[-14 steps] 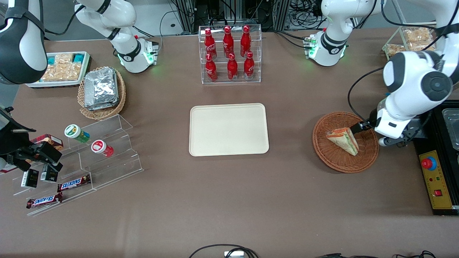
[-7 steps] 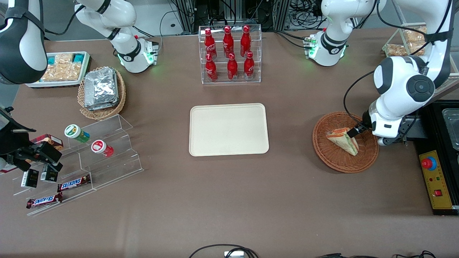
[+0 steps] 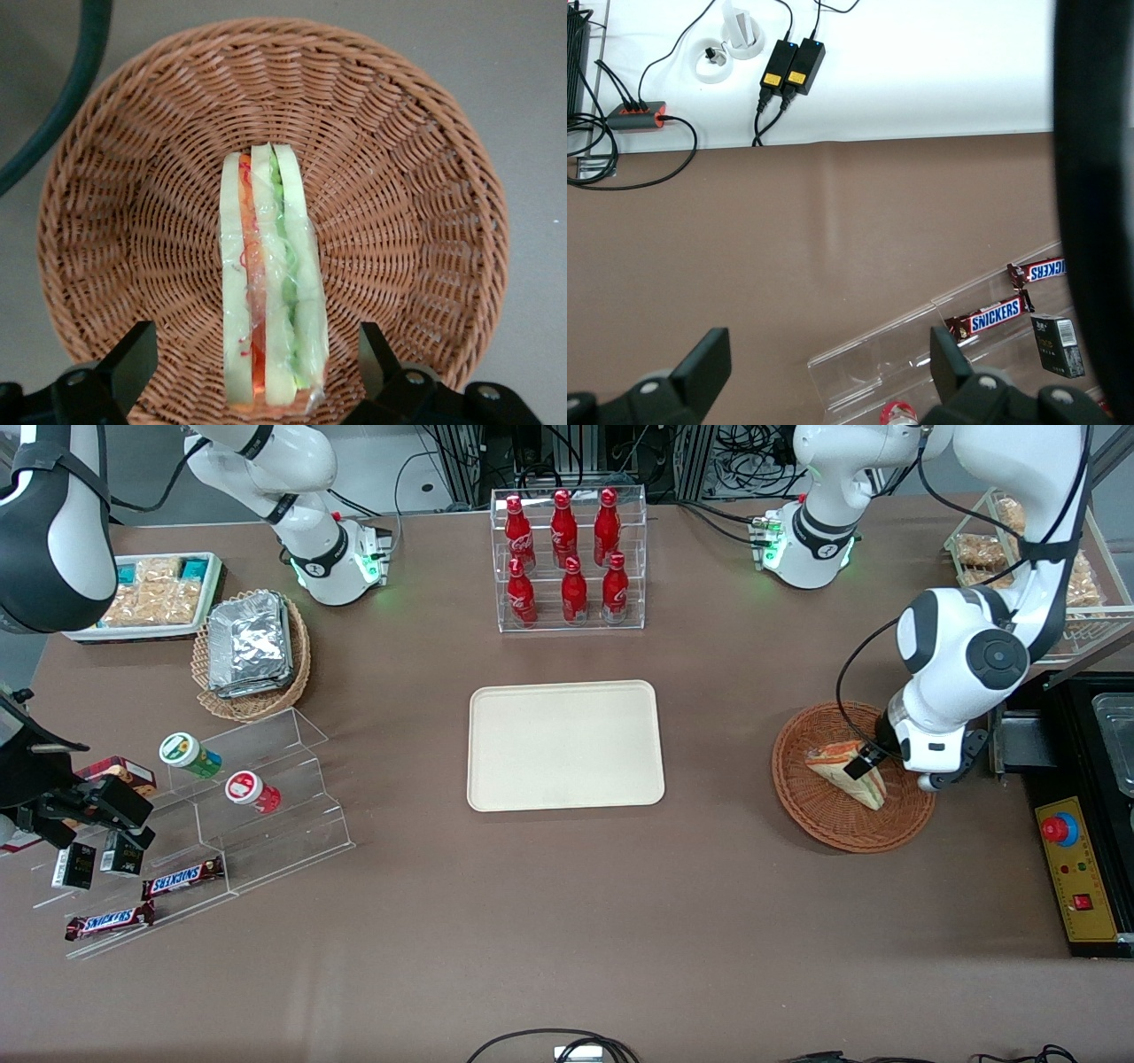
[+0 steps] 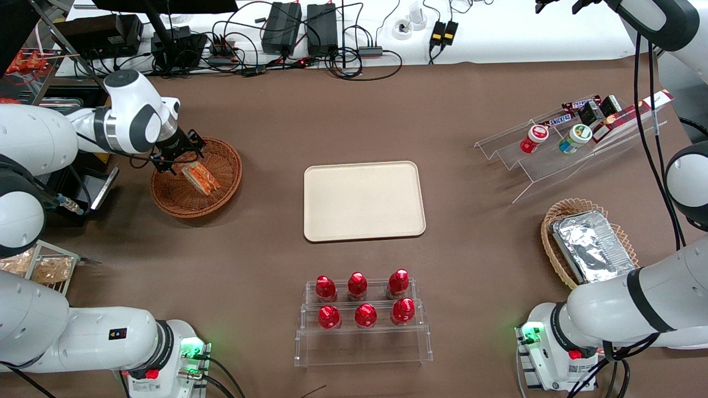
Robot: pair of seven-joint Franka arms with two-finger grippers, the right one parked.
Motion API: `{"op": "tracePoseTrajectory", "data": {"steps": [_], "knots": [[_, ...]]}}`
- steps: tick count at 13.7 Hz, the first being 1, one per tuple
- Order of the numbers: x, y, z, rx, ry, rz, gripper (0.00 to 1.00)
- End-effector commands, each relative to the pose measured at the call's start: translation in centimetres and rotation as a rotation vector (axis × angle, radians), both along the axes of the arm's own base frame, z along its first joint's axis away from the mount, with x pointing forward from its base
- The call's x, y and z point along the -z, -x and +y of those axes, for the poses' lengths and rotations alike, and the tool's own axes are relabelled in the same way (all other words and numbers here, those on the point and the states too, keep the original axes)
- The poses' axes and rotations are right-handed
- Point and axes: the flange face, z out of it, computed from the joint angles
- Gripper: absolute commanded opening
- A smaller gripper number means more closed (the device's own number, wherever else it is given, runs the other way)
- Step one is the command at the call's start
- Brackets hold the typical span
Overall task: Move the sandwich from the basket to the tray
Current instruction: 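Lower the open left gripper around the wrapped sandwich and close it, then lift the sandwich and carry it over the beige tray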
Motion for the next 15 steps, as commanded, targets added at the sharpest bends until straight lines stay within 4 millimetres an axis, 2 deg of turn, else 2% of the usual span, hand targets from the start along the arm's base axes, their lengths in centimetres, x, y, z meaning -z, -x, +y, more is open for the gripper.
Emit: {"op": "tracePoseTrajectory", "data": {"steps": [1,6,7,9,10,12,15], "knots": [[1.4,1.0,-0.1,-0.012,-0.011,-0.026,1.0],[4.3,1.5,-0.1,-0.039,-0.004,-0.039,1.0],[4.4,1.5,-0.1,-0.04,-0.004,-0.038,0.95],[4.3,1.3,-0.1,-0.064,-0.002,-0.041,0.42],[4.8,1.2,-0.1,-0.077,-0.003,-0.034,0.23],[4.9,1.2,-0.1,-0.079,-0.003,-0.032,0.13],[3.8,0.8,0.0,-0.081,-0.004,-0.043,0.1]]}}
